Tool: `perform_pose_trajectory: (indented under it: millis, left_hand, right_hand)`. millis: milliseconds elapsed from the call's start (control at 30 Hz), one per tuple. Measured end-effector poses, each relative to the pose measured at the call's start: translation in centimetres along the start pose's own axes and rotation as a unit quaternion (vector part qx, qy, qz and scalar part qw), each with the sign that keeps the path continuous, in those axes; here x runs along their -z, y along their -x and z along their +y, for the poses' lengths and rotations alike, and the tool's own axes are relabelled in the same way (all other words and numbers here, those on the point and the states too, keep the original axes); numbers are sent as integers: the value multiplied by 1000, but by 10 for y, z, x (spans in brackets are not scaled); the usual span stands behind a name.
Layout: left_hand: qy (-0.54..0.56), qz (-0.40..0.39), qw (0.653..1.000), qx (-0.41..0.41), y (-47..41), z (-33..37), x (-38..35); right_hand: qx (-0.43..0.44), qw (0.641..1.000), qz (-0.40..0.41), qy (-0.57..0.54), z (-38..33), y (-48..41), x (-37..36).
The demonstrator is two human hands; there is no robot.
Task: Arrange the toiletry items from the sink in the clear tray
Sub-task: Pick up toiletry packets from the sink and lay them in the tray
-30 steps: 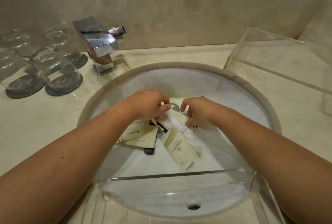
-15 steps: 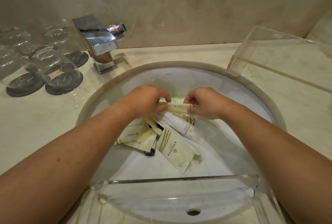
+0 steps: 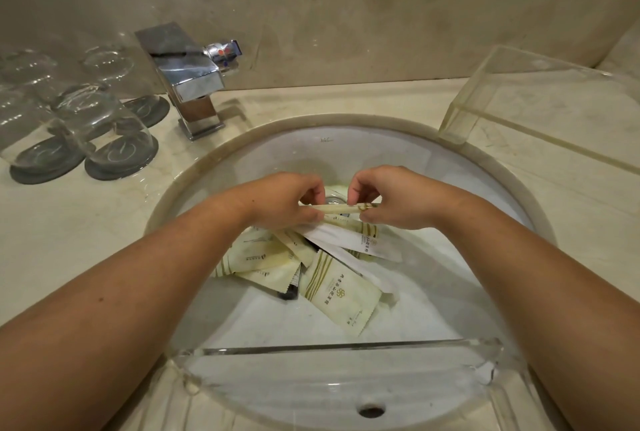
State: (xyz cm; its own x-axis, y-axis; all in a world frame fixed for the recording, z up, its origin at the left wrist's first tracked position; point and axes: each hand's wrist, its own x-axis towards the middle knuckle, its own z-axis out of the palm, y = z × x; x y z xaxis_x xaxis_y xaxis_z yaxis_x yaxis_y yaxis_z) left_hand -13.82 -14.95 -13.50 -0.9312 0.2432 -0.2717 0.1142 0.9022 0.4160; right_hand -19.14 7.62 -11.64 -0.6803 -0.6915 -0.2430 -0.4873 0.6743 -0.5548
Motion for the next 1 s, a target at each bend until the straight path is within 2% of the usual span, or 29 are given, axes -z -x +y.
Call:
perform_pose_trajectory:
  millis: [400, 667, 833, 1000]
  left_hand:
    - [1, -17, 1000, -5, 3, 7, -4]
    - [-3, -41, 999, 5, 3, 12, -3]
    - [8, -11, 1000, 8, 10, 12, 2]
    - [27, 66, 997, -11, 29, 18, 19]
  right_hand:
    - [-33, 997, -64, 17, 4, 0, -2]
    - [-37, 996, -81, -12, 0, 1, -2]
    - [-15, 999, -32, -14, -2, 4, 1]
    - [2, 997, 71, -1, -9, 17, 8]
